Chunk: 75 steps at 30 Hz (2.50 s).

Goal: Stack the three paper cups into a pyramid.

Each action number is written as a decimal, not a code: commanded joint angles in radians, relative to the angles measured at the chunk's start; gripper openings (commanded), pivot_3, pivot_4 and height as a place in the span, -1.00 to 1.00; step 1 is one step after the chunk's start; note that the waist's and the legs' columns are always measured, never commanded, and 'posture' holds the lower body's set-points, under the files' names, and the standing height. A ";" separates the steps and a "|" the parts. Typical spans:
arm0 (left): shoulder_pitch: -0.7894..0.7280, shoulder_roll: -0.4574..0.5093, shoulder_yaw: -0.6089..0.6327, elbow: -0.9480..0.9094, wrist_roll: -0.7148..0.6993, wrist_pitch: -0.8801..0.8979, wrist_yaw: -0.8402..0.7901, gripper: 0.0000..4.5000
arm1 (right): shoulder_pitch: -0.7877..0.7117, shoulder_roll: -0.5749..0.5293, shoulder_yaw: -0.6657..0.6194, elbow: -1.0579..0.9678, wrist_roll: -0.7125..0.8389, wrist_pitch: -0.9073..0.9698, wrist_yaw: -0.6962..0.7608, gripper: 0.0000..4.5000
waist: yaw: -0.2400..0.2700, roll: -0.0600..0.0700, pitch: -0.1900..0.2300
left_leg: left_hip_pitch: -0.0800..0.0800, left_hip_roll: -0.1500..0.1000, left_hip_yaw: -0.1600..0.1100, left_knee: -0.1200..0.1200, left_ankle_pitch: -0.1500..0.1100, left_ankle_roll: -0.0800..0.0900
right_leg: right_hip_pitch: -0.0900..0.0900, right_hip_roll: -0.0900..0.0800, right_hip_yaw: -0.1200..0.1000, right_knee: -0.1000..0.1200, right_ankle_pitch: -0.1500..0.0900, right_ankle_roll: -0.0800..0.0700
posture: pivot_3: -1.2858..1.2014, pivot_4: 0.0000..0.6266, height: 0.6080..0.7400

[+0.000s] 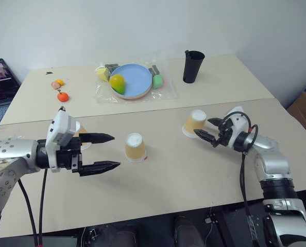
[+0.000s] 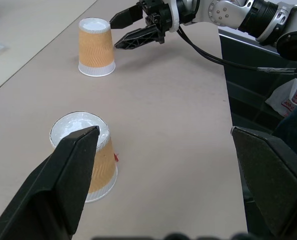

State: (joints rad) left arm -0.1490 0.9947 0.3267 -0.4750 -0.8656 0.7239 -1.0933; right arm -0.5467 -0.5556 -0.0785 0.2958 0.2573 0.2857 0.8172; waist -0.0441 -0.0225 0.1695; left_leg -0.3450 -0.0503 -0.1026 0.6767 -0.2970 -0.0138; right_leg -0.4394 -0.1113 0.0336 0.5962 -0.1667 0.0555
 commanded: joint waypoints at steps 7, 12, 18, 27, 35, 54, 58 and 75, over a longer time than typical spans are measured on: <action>-0.016 0.003 0.073 -0.099 -0.082 0.011 0.064 1.00 | -0.164 0.000 0.020 0.226 -0.052 -0.166 0.043 0.99 | -0.002 0.000 0.000 | 0.000 0.000 0.000 0.000 0.000 0.000 | 0.000 0.000 0.000 0.000 0.000 0.000 | 0.03 -0.52 0.91; 0.001 -0.002 0.068 -0.088 -0.026 -0.025 0.089 1.00 | -0.221 0.024 0.030 0.323 -0.069 -0.217 0.047 0.99 | -0.005 0.000 0.000 | 0.000 0.000 0.000 0.000 0.000 0.000 | 0.000 0.000 0.001 0.000 0.000 0.000 | 0.03 -0.52 0.91; 0.013 -0.020 0.070 -0.077 0.006 -0.047 0.109 1.00 | -0.245 0.048 0.027 0.367 -0.076 -0.239 0.061 0.99 | -0.003 0.000 0.000 | 0.000 0.000 0.000 0.000 0.000 0.000 | 0.000 0.000 0.001 0.000 0.000 0.000 | 0.03 -0.52 0.91; 0.047 -0.035 0.070 -0.077 0.016 -0.057 0.110 1.00 | -0.281 0.068 0.028 0.430 -0.088 -0.278 0.057 0.65 | -0.004 0.000 0.000 | 0.001 0.000 0.000 0.000 0.000 0.000 | 0.000 0.000 0.001 0.001 0.000 0.000 | 0.03 -0.52 0.91; 0.135 -0.035 0.117 -0.054 0.016 -0.038 0.093 1.00 | -0.270 0.062 0.024 0.403 -0.064 -0.236 0.105 0.11 | -0.007 0.000 0.000 | 0.000 0.000 0.001 0.000 0.000 0.000 | -0.001 0.000 0.002 0.000 0.000 0.000 | 0.03 -0.52 0.91; 0.329 -0.063 0.223 -0.091 0.058 -0.057 0.074 1.00 | -0.042 0.057 0.227 -0.221 0.053 0.030 0.337 0.11 | -0.002 0.001 0.000 | 0.004 0.003 0.003 0.001 -0.001 0.000 | 0.001 0.002 0.002 0.002 0.000 0.000 | 0.03 -0.52 0.91; 0.329 -0.063 0.228 -0.100 0.052 -0.054 0.078 1.00 | -0.120 0.106 0.236 -0.122 0.020 -0.041 0.332 0.11 | -0.001 0.001 0.000 | 0.004 0.002 0.003 0.001 -0.001 0.000 | 0.001 0.002 0.002 0.001 0.001 0.000 | 0.03 -0.52 0.91; 0.313 -0.075 0.223 -0.141 0.008 -0.050 0.122 1.00 | -0.143 0.158 0.264 -0.019 -0.003 -0.098 0.374 0.11 | -0.002 0.001 0.000 | 0.003 0.003 0.003 0.000 -0.002 -0.001 | 0.000 0.002 0.002 0.000 0.001 0.000 | 0.03 -0.52 0.91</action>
State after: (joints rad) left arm 0.1707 0.9209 0.5277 -0.5853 -0.8354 0.6797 -0.9732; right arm -0.6824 -0.4037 0.1889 0.2814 0.2530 0.2178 1.1944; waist -0.0461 -0.0213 0.1699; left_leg -0.3418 -0.0475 -0.0998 0.6770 -0.2986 -0.0147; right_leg -0.4395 -0.1089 0.0360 0.5965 -0.1660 0.0551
